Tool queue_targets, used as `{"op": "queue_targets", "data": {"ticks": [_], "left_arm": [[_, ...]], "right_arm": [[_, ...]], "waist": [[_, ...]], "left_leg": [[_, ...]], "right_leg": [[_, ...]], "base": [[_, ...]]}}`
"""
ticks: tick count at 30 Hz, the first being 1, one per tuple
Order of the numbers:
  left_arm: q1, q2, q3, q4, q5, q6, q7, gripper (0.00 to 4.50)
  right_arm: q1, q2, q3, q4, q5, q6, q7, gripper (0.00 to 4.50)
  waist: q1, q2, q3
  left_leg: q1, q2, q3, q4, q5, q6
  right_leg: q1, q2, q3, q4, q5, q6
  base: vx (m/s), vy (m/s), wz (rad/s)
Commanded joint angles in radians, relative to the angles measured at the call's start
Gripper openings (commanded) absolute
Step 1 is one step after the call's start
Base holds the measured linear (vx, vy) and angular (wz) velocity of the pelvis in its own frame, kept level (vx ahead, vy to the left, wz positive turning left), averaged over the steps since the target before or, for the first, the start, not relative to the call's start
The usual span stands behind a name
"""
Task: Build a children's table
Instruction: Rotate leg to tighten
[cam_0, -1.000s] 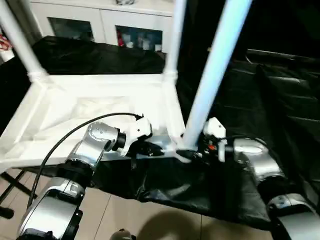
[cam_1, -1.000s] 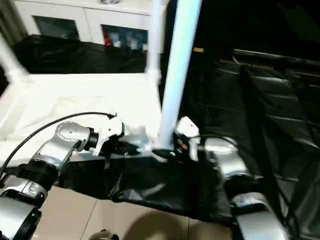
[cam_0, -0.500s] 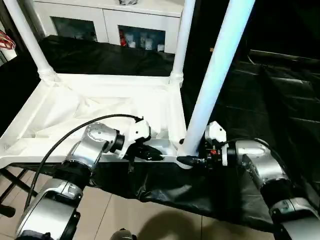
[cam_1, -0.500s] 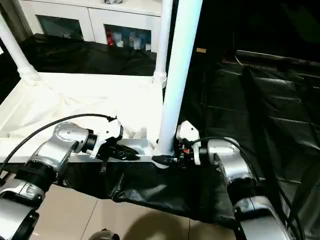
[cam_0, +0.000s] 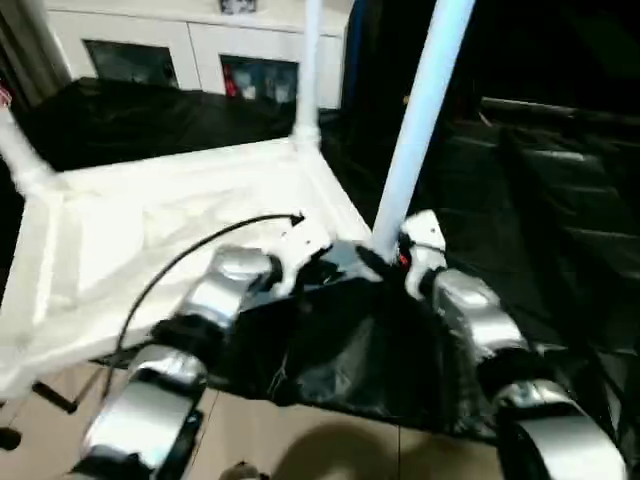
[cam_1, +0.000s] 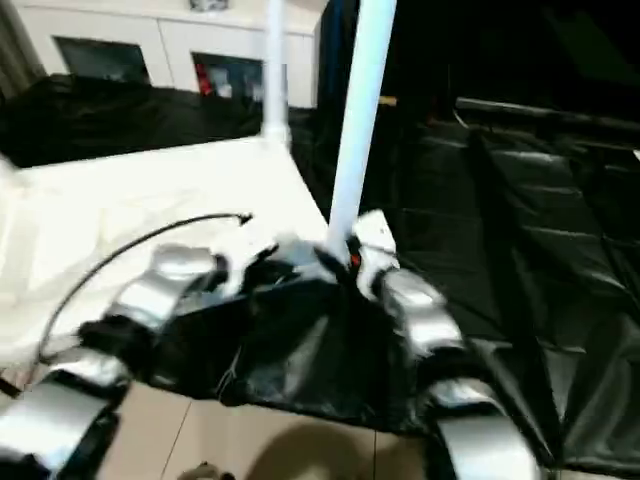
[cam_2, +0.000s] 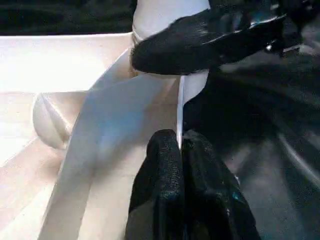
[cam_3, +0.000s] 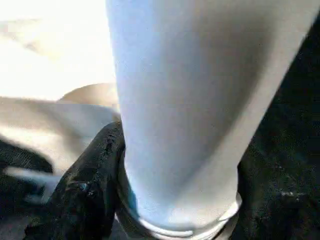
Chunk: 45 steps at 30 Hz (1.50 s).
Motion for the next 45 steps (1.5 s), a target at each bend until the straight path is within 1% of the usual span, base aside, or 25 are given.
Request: {"op": "queue_targets", "data": {"ticks": [1, 2, 4, 6, 7, 9, 10, 11, 13, 15, 17, 18, 23, 24, 25, 29, 30, 31, 34, 35, 36, 37, 40, 41, 45], "left_arm": [[-0.034, -0.078, 0.017, 0.0, -0.028, -0.017, 0.094, 0.0], [-0.033, -0.079, 0.015, -0.001, -0.029, -0.019, 0.089, 0.0], [-0.03, -0.077, 0.01, -0.006, -0.03, -0.032, 0.069, 0.0], [-0.021, -0.066, 0.003, -0.02, -0.036, -0.05, 0.025, 0.0], [-0.012, -0.052, -0.004, -0.031, -0.04, -0.069, -0.014, 0.0], [-0.004, -0.044, -0.008, -0.041, -0.047, -0.074, -0.046, 0.0], [0.002, -0.036, -0.011, -0.049, -0.052, -0.082, -0.071, 0.0], [0.018, -0.012, -0.018, -0.073, -0.067, -0.099, -0.136, 0.0], [0.023, -0.002, -0.019, -0.081, -0.075, -0.104, -0.166, 0.0], [0.028, 0.016, -0.026, -0.088, -0.077, -0.112, -0.199, 0.0], [0.036, 0.053, -0.032, -0.094, -0.079, -0.126, -0.26, 0.0], [0.038, 0.077, -0.03, -0.097, -0.087, -0.135, -0.308, 0.0], [0.038, 0.105, -0.026, -0.1, -0.096, -0.144, -0.36, 0.0], [0.039, 0.125, -0.025, -0.105, -0.102, -0.141, -0.392, 0.0], [0.038, 0.136, -0.023, -0.105, -0.105, -0.141, -0.41, 0.0], [0.036, 0.162, -0.024, -0.102, -0.107, -0.146, -0.445, 0.0], [0.038, 0.168, -0.024, -0.103, -0.11, -0.144, -0.46, 0.0], [0.039, 0.173, -0.023, -0.103, -0.112, -0.143, -0.468, 0.0], [0.047, 0.176, -0.018, -0.119, -0.12, -0.129, -0.481, 0.0], [0.048, 0.176, -0.016, -0.121, -0.121, -0.128, -0.479, 0.0], [0.049, 0.175, -0.016, -0.121, -0.121, -0.129, -0.477, 0.0], [0.049, 0.172, -0.017, -0.116, -0.116, -0.134, -0.465, 0.0], [0.04, 0.155, -0.013, -0.097, -0.102, -0.133, -0.411, 0.0], [0.031, 0.134, -0.004, -0.083, -0.089, -0.12, -0.34, 0.0], [0.022, 0.114, 0.003, -0.076, -0.081, -0.084, -0.284, 0.0]], "right_arm": [[0.003, 0.101, 0.083, 0.061, -0.07, -0.017, -0.002, 2.7], [0.0, 0.103, 0.077, 0.063, -0.063, -0.024, 0.003, 3.04], [-0.007, 0.105, 0.062, 0.063, -0.034, -0.022, 0.022, 3.42], [-0.008, 0.095, 0.059, 0.057, -0.018, -0.022, 0.055, 3.49], [-0.005, 0.079, 0.067, 0.053, -0.023, -0.031, 0.089, 3.73], [-0.001, 0.066, 0.073, 0.05, -0.03, -0.041, 0.107, 3.84], [0.0, 0.055, 0.078, 0.053, -0.035, -0.054, 0.121, 3.84], [0.008, 0.026, 0.085, 0.048, -0.035, -0.085, 0.18, 3.84], [0.01, 0.012, 0.087, 0.047, -0.034, -0.102, 0.208, 3.84], [0.018, -0.008, 0.094, 0.038, -0.03, -0.11, 0.263, 3.84], [0.049, -0.05, 0.114, -0.015, -0.005, -0.118, 0.416, 3.84], [0.074, -0.085, 0.133, -0.058, 0.009, -0.123, 0.532, 3.84], [0.1, -0.129, 0.154, -0.116, 0.038, -0.099, 0.661, 3.84], [0.113, -0.151, 0.165, -0.148, 0.055, -0.082, 0.734, 3.84], [0.12, -0.163, 0.173, -0.165, 0.062, -0.072, 0.773, 3.6], [0.133, -0.187, 0.188, -0.199, 0.072, -0.046, 0.844, 3.37], [0.136, -0.189, 0.19, -0.203, 0.075, -0.039, 0.858, 3.17], [0.138, -0.188, 0.191, -0.205, 0.076, -0.034, 0.866, 3.17], [0.144, -0.18, 0.199, -0.208, 0.071, -0.035, 0.87, 2.92], [0.144, -0.176, 0.201, -0.207, 0.068, -0.036, 0.866, 2.83], [0.141, -0.171, 0.202, -0.204, 0.066, -0.034, 0.859, 2.83], [0.137, -0.163, 0.201, -0.2, 0.062, -0.036, 0.84, 2.77], [0.129, -0.147, 0.189, -0.196, 0.055, -0.019, 0.782, 2.72], [0.119, -0.13, 0.174, -0.171, 0.038, -0.005, 0.701, 2.72], [0.107, -0.11, 0.16, -0.14, 0.016, -0.004, 0.61, 2.69]], "waist": [[-0.002, -0.007, -0.069], [-0.004, -0.009, -0.069], [-0.002, -0.009, -0.067], [-0.002, -0.011, -0.067], [-0.002, -0.007, -0.067], [-0.003, -0.008, -0.069], [-0.005, -0.007, -0.07], [-0.004, -0.005, -0.071], [-0.003, -0.007, -0.07], [-0.003, -0.005, -0.068], [0.003, 0.0, -0.067], [0.005, 0.0, -0.065], [0.01, -0.004, -0.065], [0.011, -0.006, -0.065], [0.012, -0.006, -0.066], [0.016, -0.008, -0.066], [0.018, -0.015, -0.066], [0.02, -0.015, -0.066], [0.02, -0.012, -0.066], [0.02, -0.008, -0.065], [0.02, -0.009, -0.065], [0.02, -0.006, -0.065], [0.019, -0.01, -0.064], [0.016, -0.013, -0.062], [0.007, -0.012, -0.06]], "left_leg": [[0.008, 0.037, -0.011, -0.064, -0.161, 0.041], [0.007, 0.035, -0.01, -0.064, -0.155, 0.047], [0.007, 0.035, -0.01, -0.064, -0.162, 0.059], [0.007, 0.036, -0.01, -0.065, -0.166, 0.061], [0.008, 0.038, -0.011, -0.066, -0.171, 0.062], [0.005, 0.038, -0.012, -0.065, -0.163, 0.063], [0.006, 0.039, -0.01, -0.064, -0.148, 0.07], [0.006, 0.039, -0.011, -0.063, -0.145, 0.073], [0.003, 0.039, -0.008, -0.06, -0.14, 0.086], [0.004, 0.038, -0.008, -0.061, -0.148, 0.088], [0.006, 0.041, -0.007, -0.061, -0.17, 0.084], [0.005, 0.042, -0.006, -0.062, -0.187, 0.087], [0.008, 0.048, -0.009, -0.063, -0.201, 0.082], [0.007, 0.047, -0.009, -0.064, -0.204, 0.081], [0.008, 0.047, -0.009, -0.063, -0.202, 0.082], [0.007, 0.047, -0.008, -0.062, -0.189, 0.083], [0.006, 0.046, -0.007, -0.062, -0.182, 0.083], [0.006, 0.047, -0.008, -0.062, -0.177, 0.083], [0.006, 0.048, -0.008, -0.063, -0.176, 0.077], [0.006, 0.048, -0.009, -0.064, -0.18, 0.074], [0.007, 0.048, -0.009, -0.064, -0.181, 0.073], [0.007, 0.048, -0.009, -0.064, -0.185, 0.07], [0.008, 0.046, -0.009, -0.065, -0.191, 0.064], [0.008, 0.046, -0.009, -0.066, -0.195, 0.059], [0.011, 0.045, -0.013, -0.07, -0.229, 0.035]], "right_leg": [[0.051, -0.091, 0.052, -0.075, -0.178, -0.191], [0.054, -0.089, 0.051, -0.074, -0.167, -0.194], [0.054, -0.091, 0.051, -0.077, -0.187, -0.189], [0.054, -0.091, 0.051, -0.079, -0.2, -0.185], [0.053, -0.091, 0.05, -0.079, -0.204, -0.185], [0.056, -0.091, 0.051, -0.075, -0.182, -0.189], [0.055, -0.09, 0.051, -0.07, -0.137, -0.203], [0.056, -0.091, 0.051, -0.069, -0.128, -0.208], [0.058, -0.091, 0.05, -0.067, -0.101, -0.22], [0.057, -0.09, 0.049, -0.07, -0.122, -0.221], [0.057, -0.088, 0.048, -0.073, -0.16, -0.214], [0.057, -0.085, 0.047, -0.076, -0.179, -0.206], [0.053, -0.089, 0.048, -0.073, -0.194, -0.212], [0.054, -0.088, 0.047, -0.075, -0.208, -0.212], [0.053, -0.089, 0.048, -0.074, -0.209, -0.211], [0.051, -0.09, 0.049, -0.074, -0.213, -0.207], [0.052, -0.09, 0.048, -0.074, -0.21, -0.207], [0.052, -0.091, 0.047, -0.072, -0.21, -0.207], [0.05, -0.091, 0.047, -0.073, -0.215, -0.206], [0.049, -0.09, 0.047, -0.074, -0.215, -0.205], [0.049, -0.09, 0.047, -0.074, -0.215, -0.206], [0.049, -0.091, 0.048, -0.074, -0.215, -0.207], [0.05, -0.091, 0.047, -0.076, -0.237, -0.2], [0.048, -0.09, 0.047, -0.077, -0.25, -0.196], [0.046, -0.094, 0.048, -0.087, -0.335, -0.173]], "base": [[0.0, 0.0, 0.0], [0.0, 0.0, 0.0], [0.0, 0.0, 0.0], [0.0, 0.0, 0.0], [0.0, 0.0, 0.0], [0.0, 0.0, 0.0], [0.0, 0.0, 0.0], [0.0, 0.0, 0.0], [0.0, 0.0, 0.0], [0.0, 0.0, 0.0], [0.0, 0.0, 0.0], [0.0, 0.0, 0.0], [0.0, 0.0, 0.0], [0.0, 0.0, 0.0], [0.0, 0.0, 0.0], [0.0, 0.0, 0.0], [0.0, 0.0, 0.0], [0.0, 0.0, 0.0], [0.0, 0.0, 0.0], [0.0, 0.0, 0.0], [0.0, 0.0, 0.0], [0.0, 0.0, 0.0], [0.0, 0.0, 0.0], [0.0, 0.0, 0.0], [0.0, 0.0, 0.0]]}}
